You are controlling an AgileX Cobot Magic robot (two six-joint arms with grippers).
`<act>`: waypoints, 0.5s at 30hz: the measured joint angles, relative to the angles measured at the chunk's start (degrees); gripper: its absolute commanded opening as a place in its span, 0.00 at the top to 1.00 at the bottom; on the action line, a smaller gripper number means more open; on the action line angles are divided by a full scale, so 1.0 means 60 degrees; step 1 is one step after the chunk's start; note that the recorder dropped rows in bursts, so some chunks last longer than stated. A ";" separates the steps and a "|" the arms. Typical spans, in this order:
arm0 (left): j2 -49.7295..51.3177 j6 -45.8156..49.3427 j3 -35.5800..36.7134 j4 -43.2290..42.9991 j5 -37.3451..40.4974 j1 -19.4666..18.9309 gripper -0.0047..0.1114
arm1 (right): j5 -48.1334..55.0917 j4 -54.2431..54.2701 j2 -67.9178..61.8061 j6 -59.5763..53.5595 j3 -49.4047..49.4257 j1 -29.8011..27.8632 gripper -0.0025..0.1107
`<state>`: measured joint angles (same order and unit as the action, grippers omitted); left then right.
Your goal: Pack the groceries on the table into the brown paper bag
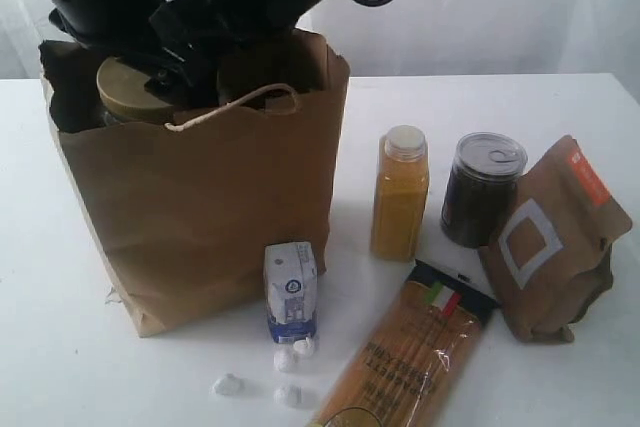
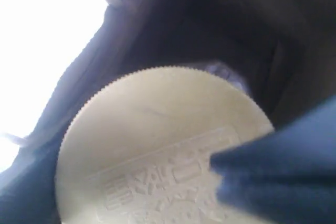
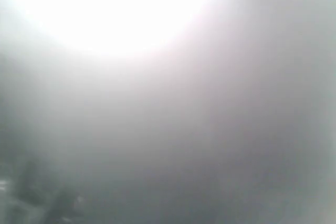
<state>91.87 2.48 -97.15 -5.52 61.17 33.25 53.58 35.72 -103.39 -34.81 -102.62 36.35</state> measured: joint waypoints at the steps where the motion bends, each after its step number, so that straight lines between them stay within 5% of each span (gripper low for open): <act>1: -0.0023 0.0025 0.0000 0.0017 0.0035 0.0000 0.10 | -0.0048 0.0227 0.0022 -0.0228 -0.0033 -0.0017 0.98; 15: -0.0079 0.0542 -0.0009 0.0558 -0.0094 -0.0056 0.10 | 0.0230 0.0607 -0.0176 -0.0312 -0.0226 -0.0053 0.98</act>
<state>91.39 5.74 -97.20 -2.17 60.60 32.91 54.96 39.36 -104.45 -36.68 -103.98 36.04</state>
